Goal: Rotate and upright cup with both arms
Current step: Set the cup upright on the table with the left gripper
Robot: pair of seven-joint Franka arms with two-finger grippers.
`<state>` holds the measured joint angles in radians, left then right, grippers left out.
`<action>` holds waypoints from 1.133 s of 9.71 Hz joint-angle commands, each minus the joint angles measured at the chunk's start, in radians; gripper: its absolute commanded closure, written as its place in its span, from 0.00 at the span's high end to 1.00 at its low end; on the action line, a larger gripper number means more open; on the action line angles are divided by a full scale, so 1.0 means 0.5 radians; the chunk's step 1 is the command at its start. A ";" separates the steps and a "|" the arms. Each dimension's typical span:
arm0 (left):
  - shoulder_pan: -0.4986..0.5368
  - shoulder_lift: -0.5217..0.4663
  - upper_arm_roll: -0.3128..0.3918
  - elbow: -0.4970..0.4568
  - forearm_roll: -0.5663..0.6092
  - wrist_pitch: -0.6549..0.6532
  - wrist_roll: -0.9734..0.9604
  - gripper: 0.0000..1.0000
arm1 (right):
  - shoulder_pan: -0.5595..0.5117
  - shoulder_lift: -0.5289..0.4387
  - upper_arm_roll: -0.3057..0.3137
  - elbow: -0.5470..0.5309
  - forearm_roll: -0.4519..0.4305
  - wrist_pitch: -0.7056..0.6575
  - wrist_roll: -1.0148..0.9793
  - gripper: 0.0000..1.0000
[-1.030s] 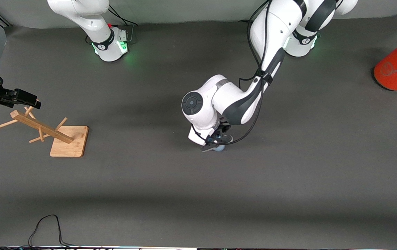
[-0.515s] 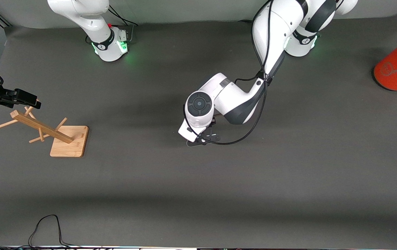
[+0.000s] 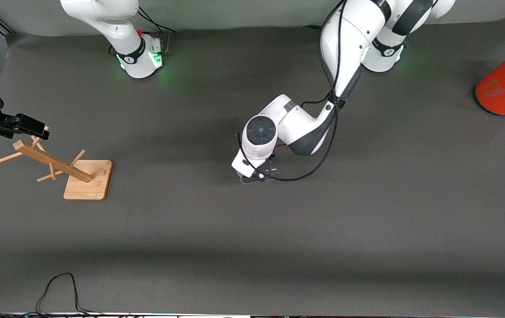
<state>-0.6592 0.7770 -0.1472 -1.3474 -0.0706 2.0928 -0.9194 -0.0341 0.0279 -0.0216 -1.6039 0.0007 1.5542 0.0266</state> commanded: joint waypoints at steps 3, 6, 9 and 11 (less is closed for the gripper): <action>0.015 -0.060 -0.009 -0.103 -0.028 0.030 -0.002 1.00 | -0.006 -0.031 0.006 -0.041 -0.026 0.030 -0.041 1.00; 0.030 -0.066 -0.012 0.004 -0.031 0.017 -0.005 1.00 | -0.006 -0.004 0.009 -0.038 -0.023 0.039 -0.041 1.00; 0.136 -0.185 0.003 0.065 0.003 0.017 0.032 1.00 | -0.005 -0.028 0.003 -0.035 -0.026 0.024 -0.041 1.00; 0.287 -0.311 0.012 0.075 0.040 -0.071 0.361 1.00 | -0.006 -0.025 0.006 -0.029 -0.026 0.021 -0.038 1.00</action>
<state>-0.5614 0.6762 -0.1400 -1.2938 -0.0622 2.0983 -0.8368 -0.0344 0.0292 -0.0220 -1.6096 -0.0001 1.5548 0.0265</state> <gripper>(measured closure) 0.000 0.000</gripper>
